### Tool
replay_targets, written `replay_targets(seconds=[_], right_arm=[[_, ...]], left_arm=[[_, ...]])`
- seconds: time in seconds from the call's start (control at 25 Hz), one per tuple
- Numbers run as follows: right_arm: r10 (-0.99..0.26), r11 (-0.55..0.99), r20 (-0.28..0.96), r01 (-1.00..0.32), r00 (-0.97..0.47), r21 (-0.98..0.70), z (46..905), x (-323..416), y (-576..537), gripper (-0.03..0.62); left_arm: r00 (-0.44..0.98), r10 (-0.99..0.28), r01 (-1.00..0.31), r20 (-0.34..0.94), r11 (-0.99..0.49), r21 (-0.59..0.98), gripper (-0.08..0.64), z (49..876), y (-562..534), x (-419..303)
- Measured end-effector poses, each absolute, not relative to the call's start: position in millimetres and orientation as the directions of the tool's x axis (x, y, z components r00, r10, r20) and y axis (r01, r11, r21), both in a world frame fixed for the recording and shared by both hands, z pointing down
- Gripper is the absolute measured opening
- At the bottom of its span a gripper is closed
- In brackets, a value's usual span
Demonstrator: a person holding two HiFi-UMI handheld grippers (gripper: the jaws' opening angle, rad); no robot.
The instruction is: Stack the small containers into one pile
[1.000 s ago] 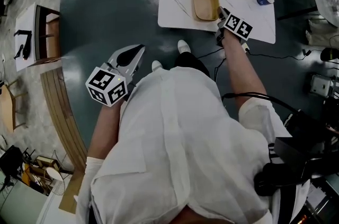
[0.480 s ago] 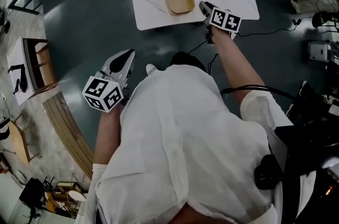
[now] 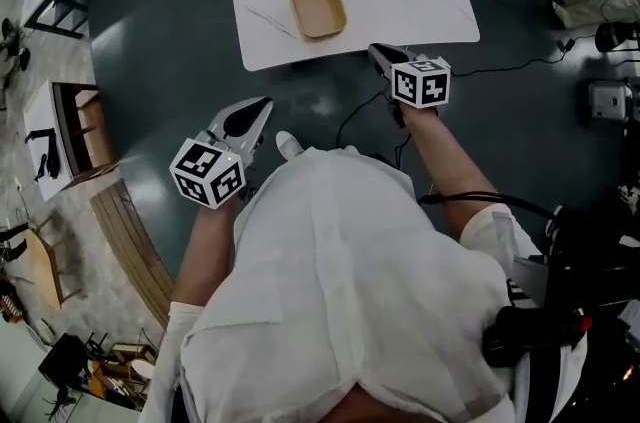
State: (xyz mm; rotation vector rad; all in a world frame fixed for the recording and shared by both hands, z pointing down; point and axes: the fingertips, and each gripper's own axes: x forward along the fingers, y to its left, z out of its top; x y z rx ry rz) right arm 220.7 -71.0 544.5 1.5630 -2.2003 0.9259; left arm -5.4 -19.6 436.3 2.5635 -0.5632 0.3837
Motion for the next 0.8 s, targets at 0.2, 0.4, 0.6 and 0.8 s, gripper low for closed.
replay_targets(seconds=[0.2, 0.4, 0.6, 0.8], right_arm=[[-0.693, 0.31, 0.565, -0.892, -0.449, -0.328, 530, 228, -12, 0.014], [-0.661, 0.393, 0.568, -0.871, -0.49, -0.295, 521, 220, 26, 0.012], [-0.619, 0.493, 0.566, -0.831, -0.544, -0.258, 512, 224, 68, 0.011], [-0.589, 0.584, 0.549, -0.782, -0.593, -0.218, 502, 221, 100, 0.008]], left_arm=[[0.889, -0.288, -0.423, 0.357, -0.815, 0.395, 0.008, 429, 11, 50], [0.889, -0.255, -0.411, 0.38, -0.811, 0.417, 0.008, 442, 35, 71], [0.89, -0.262, -0.409, 0.372, -0.819, 0.402, 0.006, 436, 66, 105], [0.873, -0.289, -0.443, 0.393, -0.808, 0.389, 0.006, 443, 93, 117]])
